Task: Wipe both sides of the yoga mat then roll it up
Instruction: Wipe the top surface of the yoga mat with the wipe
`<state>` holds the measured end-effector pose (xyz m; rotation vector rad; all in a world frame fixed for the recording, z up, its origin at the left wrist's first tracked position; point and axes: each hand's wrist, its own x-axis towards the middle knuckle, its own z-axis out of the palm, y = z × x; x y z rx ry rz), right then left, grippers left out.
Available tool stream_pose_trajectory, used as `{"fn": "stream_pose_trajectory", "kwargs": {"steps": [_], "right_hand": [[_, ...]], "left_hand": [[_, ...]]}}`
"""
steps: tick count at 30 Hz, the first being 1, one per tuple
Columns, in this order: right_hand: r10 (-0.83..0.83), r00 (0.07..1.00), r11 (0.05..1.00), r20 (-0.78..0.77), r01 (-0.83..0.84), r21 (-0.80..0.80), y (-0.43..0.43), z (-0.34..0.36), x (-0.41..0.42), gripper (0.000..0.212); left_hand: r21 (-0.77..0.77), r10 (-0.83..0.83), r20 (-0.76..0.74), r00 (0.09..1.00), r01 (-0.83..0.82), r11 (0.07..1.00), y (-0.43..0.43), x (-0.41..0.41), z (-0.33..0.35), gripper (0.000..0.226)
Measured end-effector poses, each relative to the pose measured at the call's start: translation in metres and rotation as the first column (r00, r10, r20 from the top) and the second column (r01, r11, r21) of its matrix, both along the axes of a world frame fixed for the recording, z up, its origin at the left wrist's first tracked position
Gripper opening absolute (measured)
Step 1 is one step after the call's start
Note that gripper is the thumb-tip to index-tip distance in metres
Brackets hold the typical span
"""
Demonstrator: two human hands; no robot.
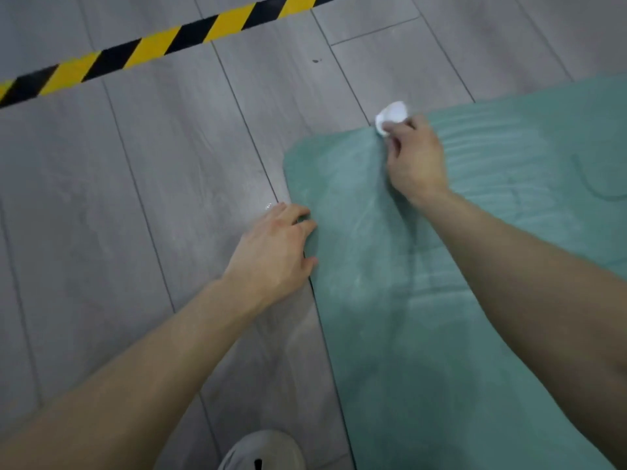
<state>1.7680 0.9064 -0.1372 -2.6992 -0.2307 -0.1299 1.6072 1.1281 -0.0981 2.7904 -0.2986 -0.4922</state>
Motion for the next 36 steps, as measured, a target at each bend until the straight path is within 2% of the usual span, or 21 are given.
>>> {"fn": "stream_pose_trajectory", "kwargs": {"steps": [1, 2, 3, 4, 6, 7, 8, 10, 11, 12, 13, 14, 16, 17, 20, 24, 27, 30, 33, 36], "right_hand": [[-0.203, 0.979, 0.979, -0.023, 0.203, 0.023, -0.006, 0.002, 0.007, 0.032], [-0.276, 0.961, 0.960, -0.027, 0.277, 0.040, 0.000, 0.001, 0.006, 0.032], [-0.189, 0.982, 0.981, -0.003, 0.189, 0.048, 0.021, -0.001, -0.001, 0.030], [0.003, 1.000, 0.999, 0.001, -0.003, 0.052, 0.048, -0.003, -0.012, 0.029], [0.417, 0.908, 0.907, -0.028, -0.414, 0.082, 0.084, -0.004, -0.034, 0.028], [0.493, 0.869, 0.868, -0.029, -0.490, 0.075, 0.086, -0.002, -0.034, 0.029], [0.459, 0.888, 0.887, -0.019, -0.457, 0.061, 0.077, -0.002, -0.025, 0.030], [0.113, 0.993, 0.993, -0.012, -0.113, 0.041, 0.048, -0.002, -0.005, 0.031], [-0.054, 0.998, 0.997, -0.027, 0.056, 0.053, 0.038, -0.002, 0.000, 0.031], [-0.126, 0.992, 0.990, -0.028, 0.127, 0.060, 0.038, -0.005, 0.000, 0.032], [-0.077, 0.997, 0.995, -0.019, 0.078, 0.066, 0.051, -0.007, -0.004, 0.031], [0.055, 0.998, 0.996, -0.021, -0.053, 0.078, 0.068, -0.008, -0.012, 0.029], [0.316, 0.949, 0.943, -0.004, -0.313, 0.110, 0.096, -0.009, -0.026, 0.027], [0.360, 0.933, 0.926, -0.005, -0.356, 0.127, 0.101, -0.005, -0.030, 0.026], [0.369, 0.928, 0.920, -0.054, -0.356, 0.165, 0.082, 0.002, -0.055, 0.027], [0.489, 0.869, 0.862, -0.079, -0.467, 0.197, 0.058, 0.008, -0.095, 0.028], [0.379, 0.922, 0.913, -0.077, -0.360, 0.190, 0.090, 0.004, -0.049, 0.026], [0.334, 0.939, 0.935, -0.077, -0.320, 0.150, 0.111, 0.001, -0.037, 0.027], [0.345, 0.935, 0.924, -0.087, -0.322, 0.204, 0.079, 0.004, -0.110, 0.026], [0.428, 0.897, 0.882, -0.108, -0.389, 0.265, 0.043, 0.009, -0.189, 0.025]], "left_hand": [[0.006, -0.037, -0.004, 0.999, 0.037, 0.999, -0.001, -0.006, -0.001, 0.055], [0.006, -0.067, -0.014, 0.998, 0.067, 0.998, -0.001, -0.011, -0.002, 0.056], [-0.005, -0.075, -0.021, 0.997, 0.075, 0.997, 0.000, -0.013, -0.001, 0.055], [-0.018, -0.072, -0.022, 0.997, 0.072, 0.997, 0.001, -0.014, 0.000, 0.053], [-0.029, -0.074, -0.009, 0.997, 0.074, 0.997, 0.005, -0.012, 0.002, 0.049], [-0.029, -0.078, -0.007, 0.997, 0.078, 0.997, 0.005, -0.010, 0.003, 0.048], [-0.027, -0.081, -0.014, 0.997, 0.080, 0.996, 0.005, -0.008, 0.003, 0.047], [-0.011, -0.087, -0.040, 0.995, 0.086, 0.996, 0.004, -0.012, 0.003, 0.045], [-0.007, -0.100, -0.054, 0.994, 0.100, 0.995, 0.003, -0.015, 0.004, 0.046], [-0.002, -0.116, -0.062, 0.991, 0.116, 0.993, 0.002, -0.018, 0.005, 0.048], [0.009, -0.122, -0.068, 0.990, 0.123, 0.992, 0.002, -0.021, 0.007, 0.050], [0.022, -0.120, -0.071, 0.990, 0.121, 0.992, 0.001, -0.023, 0.008, 0.054], [0.018, -0.105, -0.063, 0.992, 0.107, 0.994, 0.000, -0.021, 0.009, 0.069], [0.010, -0.095, -0.061, 0.994, 0.095, 0.995, -0.001, -0.020, 0.008, 0.072], [0.006, -0.094, -0.074, 0.993, 0.095, 0.995, -0.003, -0.023, 0.011, 0.072], [-0.015, -0.113, -0.119, 0.986, 0.112, 0.994, -0.001, -0.030, 0.017, 0.064], [-0.002, -0.097, -0.095, 0.991, 0.097, 0.995, 0.001, -0.039, 0.019, 0.058], [0.084, 0.008, -0.011, 1.000, -0.007, 0.996, 0.024, -0.053, 0.018, 0.053], [0.130, 0.116, 0.007, 0.993, -0.116, 0.985, 0.046, -0.067, 0.014, 0.057], [0.136, 0.159, -0.012, 0.987, -0.156, 0.978, 0.045, -0.072, 0.012, 0.059]]}}
